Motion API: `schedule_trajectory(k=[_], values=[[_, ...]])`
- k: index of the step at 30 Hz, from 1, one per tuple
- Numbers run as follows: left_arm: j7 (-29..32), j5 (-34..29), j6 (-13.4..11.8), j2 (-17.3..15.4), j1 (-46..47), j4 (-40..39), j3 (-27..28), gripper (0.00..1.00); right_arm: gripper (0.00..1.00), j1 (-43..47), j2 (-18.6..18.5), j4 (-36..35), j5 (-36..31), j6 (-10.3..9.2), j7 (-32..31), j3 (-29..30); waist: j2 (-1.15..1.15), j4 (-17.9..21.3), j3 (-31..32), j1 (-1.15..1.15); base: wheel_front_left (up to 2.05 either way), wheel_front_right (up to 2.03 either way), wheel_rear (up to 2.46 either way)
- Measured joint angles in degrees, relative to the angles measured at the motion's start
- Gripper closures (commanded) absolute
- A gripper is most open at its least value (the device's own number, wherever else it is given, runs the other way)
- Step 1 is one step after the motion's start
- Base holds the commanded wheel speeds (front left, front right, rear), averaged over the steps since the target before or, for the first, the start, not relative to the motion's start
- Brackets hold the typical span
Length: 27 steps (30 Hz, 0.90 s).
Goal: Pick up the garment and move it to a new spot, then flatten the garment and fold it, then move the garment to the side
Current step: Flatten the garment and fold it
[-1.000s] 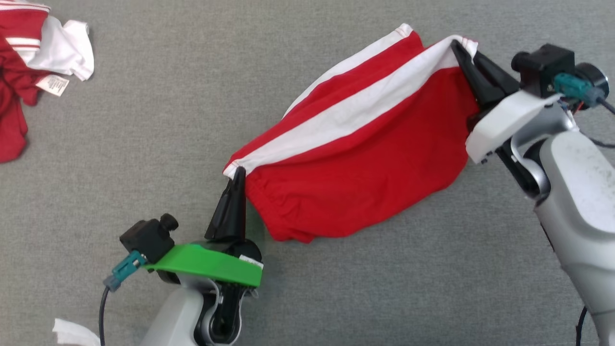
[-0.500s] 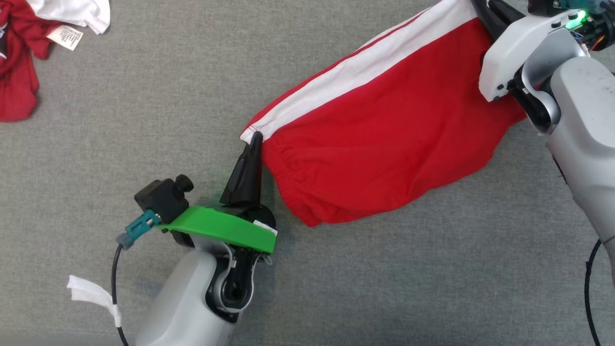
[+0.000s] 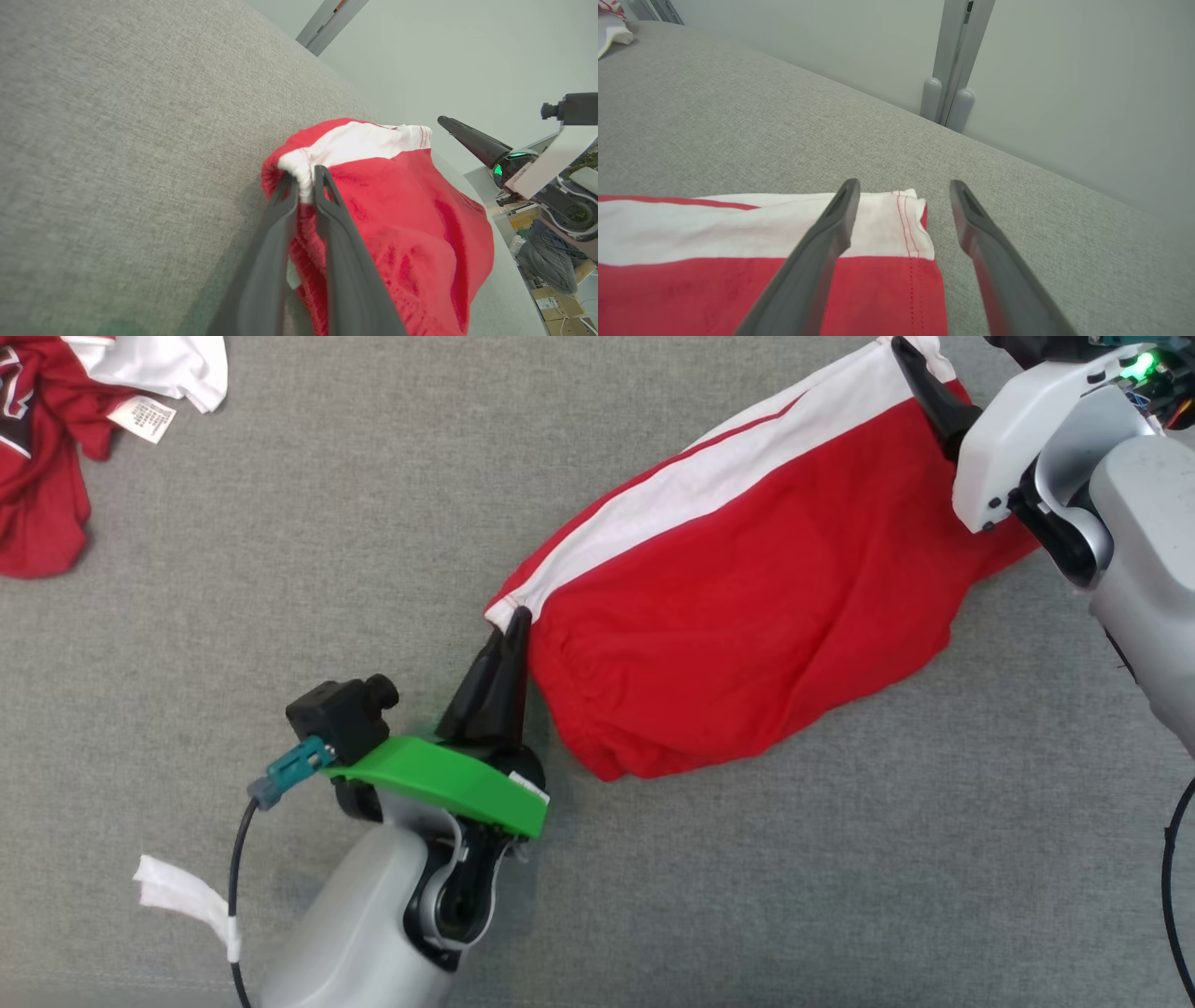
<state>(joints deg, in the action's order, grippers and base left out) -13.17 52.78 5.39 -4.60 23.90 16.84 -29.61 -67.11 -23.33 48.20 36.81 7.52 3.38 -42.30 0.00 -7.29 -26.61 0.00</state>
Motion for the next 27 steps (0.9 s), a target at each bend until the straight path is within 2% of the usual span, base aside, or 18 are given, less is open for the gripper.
schedule_trajectory(k=[12,21,27], values=[[-1.59,-6.58,-3.48,-5.68,-6.3,-5.52,3.69,0.0,0.0,3.24,-3.58,1.47,7.31,0.0,1.0,-8.1,0.0,0.56,5.76,0.0,0.0,0.0,0.0],[-1.86,-11.57,-5.81,-7.01,-9.34,-9.49,8.61,0.0,0.0,8.05,-5.26,2.42,11.74,0.0,-0.01,-12.66,0.0,0.1,9.01,0.0,0.0,0.0,0.0],[-1.87,-14.79,-6.0,-6.43,-10.62,-9.56,11.45,0.0,0.0,10.44,-4.48,6.17,13.89,0.0,-0.16,-13.89,0.0,-0.62,9.16,0.0,0.0,0.0,0.0]])
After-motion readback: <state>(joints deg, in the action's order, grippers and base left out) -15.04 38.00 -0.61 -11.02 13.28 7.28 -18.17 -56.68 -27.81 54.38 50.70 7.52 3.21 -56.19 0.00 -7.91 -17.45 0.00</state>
